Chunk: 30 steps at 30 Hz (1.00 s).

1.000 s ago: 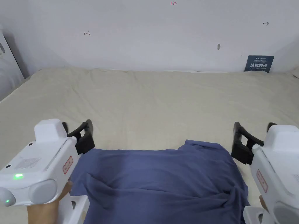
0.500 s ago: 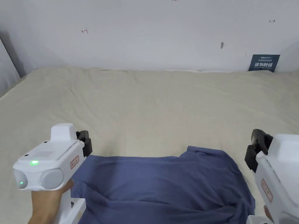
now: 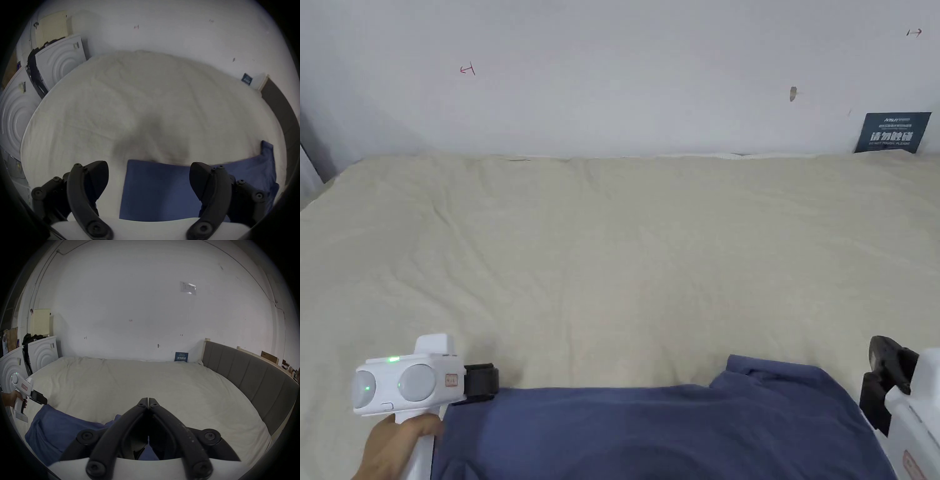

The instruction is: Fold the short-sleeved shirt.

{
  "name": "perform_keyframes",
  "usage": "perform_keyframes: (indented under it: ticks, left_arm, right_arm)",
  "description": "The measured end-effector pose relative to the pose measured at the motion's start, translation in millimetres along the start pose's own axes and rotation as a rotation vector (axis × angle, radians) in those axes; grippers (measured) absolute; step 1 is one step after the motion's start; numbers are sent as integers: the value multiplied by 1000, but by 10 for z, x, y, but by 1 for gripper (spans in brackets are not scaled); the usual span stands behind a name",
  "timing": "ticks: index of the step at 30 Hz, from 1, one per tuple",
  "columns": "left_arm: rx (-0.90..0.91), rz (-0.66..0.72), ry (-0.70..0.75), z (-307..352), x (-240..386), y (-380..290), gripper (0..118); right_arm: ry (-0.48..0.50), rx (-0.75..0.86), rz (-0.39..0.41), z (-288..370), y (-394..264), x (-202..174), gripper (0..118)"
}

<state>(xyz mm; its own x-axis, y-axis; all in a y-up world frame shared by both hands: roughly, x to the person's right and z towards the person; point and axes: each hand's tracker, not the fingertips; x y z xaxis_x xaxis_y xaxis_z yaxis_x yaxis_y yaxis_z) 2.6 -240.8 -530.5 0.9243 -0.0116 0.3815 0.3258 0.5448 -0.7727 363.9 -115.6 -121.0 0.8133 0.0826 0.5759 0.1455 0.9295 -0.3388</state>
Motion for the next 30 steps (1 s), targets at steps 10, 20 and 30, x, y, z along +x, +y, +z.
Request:
perform_keyframes:
  ticks: [10, 20, 30]
  left_arm:
    - [-2, -60, -29, -155, 136, -146, 2]
    - [158, -62, -107, 528, 221, -168, 2]
    - [185, -54, -124, 858, 171, -241, 2]
  right_arm:
    - [6, -121, -57, -490, -80, 197, 14]
    - [26, -503, -51, -1823, -510, 432, 110]
    - [82, -593, -36, -1945, -832, 255, 4]
